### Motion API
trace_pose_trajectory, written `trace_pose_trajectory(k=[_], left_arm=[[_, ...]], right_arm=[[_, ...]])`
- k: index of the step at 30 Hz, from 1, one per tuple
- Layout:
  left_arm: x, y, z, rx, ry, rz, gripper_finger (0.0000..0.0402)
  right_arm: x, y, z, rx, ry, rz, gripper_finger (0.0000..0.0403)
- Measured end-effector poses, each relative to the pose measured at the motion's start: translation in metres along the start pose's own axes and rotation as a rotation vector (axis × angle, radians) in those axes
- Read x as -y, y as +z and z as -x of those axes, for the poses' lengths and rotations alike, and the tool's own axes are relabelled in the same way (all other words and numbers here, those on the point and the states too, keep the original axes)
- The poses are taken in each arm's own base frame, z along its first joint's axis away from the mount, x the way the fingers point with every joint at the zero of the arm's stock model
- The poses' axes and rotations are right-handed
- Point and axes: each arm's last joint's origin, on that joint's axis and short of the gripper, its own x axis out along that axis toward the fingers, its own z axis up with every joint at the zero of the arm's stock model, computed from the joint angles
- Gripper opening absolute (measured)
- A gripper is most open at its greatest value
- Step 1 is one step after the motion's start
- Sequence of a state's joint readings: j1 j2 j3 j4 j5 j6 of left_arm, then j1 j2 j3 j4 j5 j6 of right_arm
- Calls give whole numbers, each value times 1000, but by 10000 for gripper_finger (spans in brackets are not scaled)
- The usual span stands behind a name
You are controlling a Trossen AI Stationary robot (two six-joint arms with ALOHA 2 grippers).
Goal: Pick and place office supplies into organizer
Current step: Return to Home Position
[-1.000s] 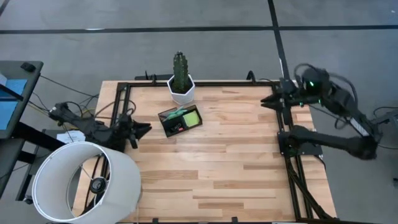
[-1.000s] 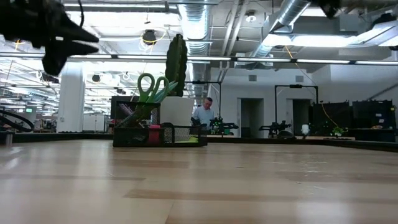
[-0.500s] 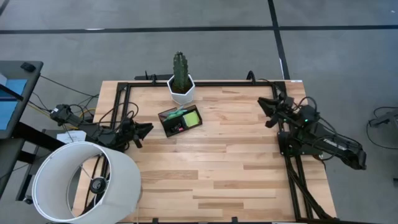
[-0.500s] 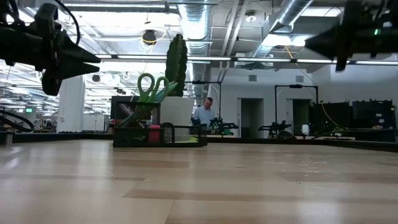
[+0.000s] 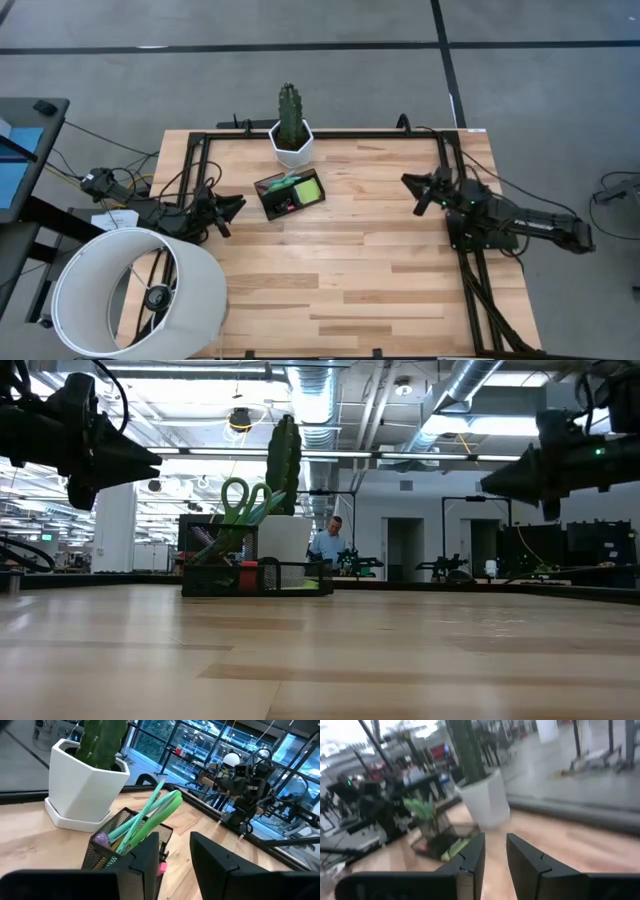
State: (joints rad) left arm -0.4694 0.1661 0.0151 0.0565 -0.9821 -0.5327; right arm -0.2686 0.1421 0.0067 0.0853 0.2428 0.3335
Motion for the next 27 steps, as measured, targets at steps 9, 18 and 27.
trace_pose_trajectory(k=[9,18,27], left_arm=[[1,-3,-1,-38,-29,18,102],[2,-4,-1,-45,-37,12,102],[2,-4,-1,-45,-37,21,102]], right_arm=[[-2,-9,-2,-96,9,-4,72],[-2,-9,-2,-96,10,-2,72],[-2,-9,-2,-96,10,-1,72]])
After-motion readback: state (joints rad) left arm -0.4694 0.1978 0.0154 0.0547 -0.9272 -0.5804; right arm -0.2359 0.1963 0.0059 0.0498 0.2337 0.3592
